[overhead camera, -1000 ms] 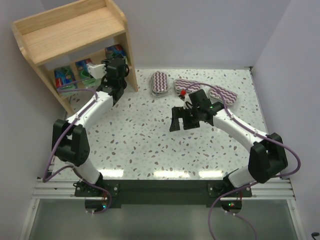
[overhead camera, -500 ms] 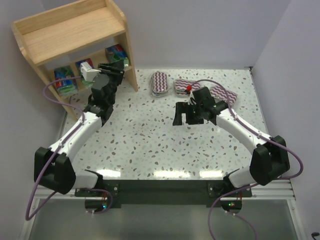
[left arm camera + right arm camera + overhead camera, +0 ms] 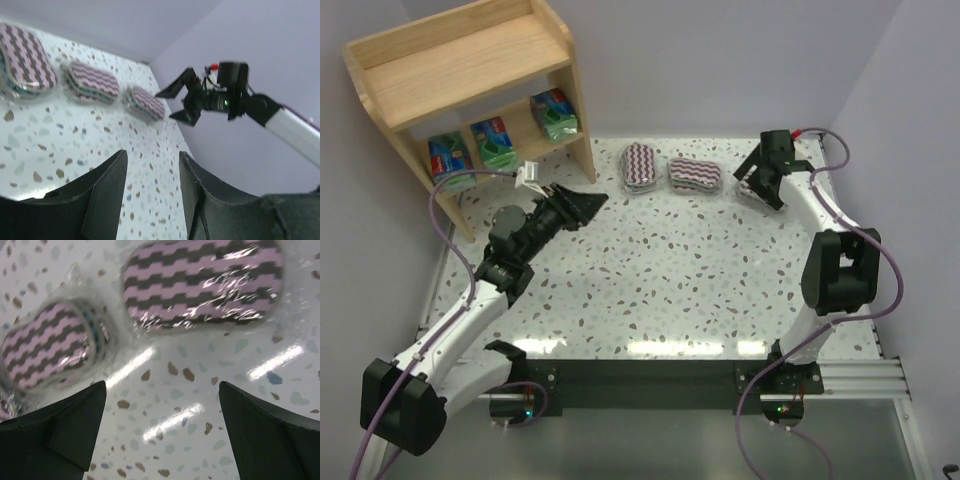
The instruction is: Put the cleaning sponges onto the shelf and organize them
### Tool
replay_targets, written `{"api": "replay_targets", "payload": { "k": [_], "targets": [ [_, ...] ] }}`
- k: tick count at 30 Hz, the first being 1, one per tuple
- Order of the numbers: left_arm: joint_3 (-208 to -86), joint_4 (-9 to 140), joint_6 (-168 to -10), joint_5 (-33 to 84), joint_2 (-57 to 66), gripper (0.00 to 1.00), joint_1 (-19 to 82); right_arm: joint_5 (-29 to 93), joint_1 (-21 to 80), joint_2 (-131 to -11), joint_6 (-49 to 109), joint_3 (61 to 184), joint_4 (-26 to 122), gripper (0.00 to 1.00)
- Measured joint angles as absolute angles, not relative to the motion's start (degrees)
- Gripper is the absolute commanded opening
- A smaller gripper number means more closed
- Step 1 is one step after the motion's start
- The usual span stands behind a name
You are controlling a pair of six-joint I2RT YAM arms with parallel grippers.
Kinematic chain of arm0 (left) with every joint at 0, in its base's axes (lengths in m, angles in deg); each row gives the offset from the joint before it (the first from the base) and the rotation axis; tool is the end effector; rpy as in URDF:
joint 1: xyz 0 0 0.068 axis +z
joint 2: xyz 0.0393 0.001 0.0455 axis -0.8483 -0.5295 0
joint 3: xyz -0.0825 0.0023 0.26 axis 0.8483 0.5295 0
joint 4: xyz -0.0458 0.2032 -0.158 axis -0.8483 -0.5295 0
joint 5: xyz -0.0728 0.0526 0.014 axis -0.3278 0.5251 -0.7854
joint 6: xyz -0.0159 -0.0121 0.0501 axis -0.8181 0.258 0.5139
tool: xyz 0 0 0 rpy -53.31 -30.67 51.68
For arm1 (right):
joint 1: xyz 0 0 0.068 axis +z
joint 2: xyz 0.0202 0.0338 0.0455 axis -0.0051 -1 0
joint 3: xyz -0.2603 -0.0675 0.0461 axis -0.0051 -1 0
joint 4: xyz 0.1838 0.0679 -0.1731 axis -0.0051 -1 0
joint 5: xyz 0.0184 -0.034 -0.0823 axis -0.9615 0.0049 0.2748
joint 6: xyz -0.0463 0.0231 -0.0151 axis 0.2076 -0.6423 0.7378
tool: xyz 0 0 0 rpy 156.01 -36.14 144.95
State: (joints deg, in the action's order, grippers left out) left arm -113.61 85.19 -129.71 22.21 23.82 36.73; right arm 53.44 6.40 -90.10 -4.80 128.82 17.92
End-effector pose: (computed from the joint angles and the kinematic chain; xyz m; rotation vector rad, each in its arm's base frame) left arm 0.2149 -0.0916 0.3246 -0.2610 1.5942 -1.1715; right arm 0.3875 0.0331 0.2707 0.8335 2.2527 0.0995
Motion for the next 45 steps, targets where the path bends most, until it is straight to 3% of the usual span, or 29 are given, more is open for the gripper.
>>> {"api": "replay_targets", "payload": {
  "k": [9,18,23,28,32,37,45],
  "targets": [
    [-111.64,75.51,-121.06,12.57,33.38,0.51,35.48,70.62,2.95,-99.70,-10.05,135.90,20.25,0.97],
    [-107.51,69.54,-117.98,10.98,36.35,0.51,35.48,74.93,1.33,-115.13,-6.95,151.73,17.32,0.96],
    [-105.96,67.62,-117.69,10.96,36.30,0.51,35.48,74.60,1.33,-115.04,-5.55,148.36,17.15,0.95],
    [-105.87,66.53,-116.19,10.98,35.17,0.51,35.48,71.65,2.66,-105.69,-4.48,134.52,21.61,0.94],
    [-104.56,66.64,-115.01,10.91,33.03,0.50,35.48,69.16,7.93,-98.34,-5.09,125.74,21.83,0.94],
    [-101.15,67.86,-115.05,10.43,29.42,0.50,35.46,65.07,22.03,-91.28,-11.40,117.87,22.81,0.93],
    [-98.02,68.69,-115.11,10.34,27.80,0.49,35.41,55.45,39.25,-94.30,-17.70,122.31,24.87,0.91]
  ]
}}
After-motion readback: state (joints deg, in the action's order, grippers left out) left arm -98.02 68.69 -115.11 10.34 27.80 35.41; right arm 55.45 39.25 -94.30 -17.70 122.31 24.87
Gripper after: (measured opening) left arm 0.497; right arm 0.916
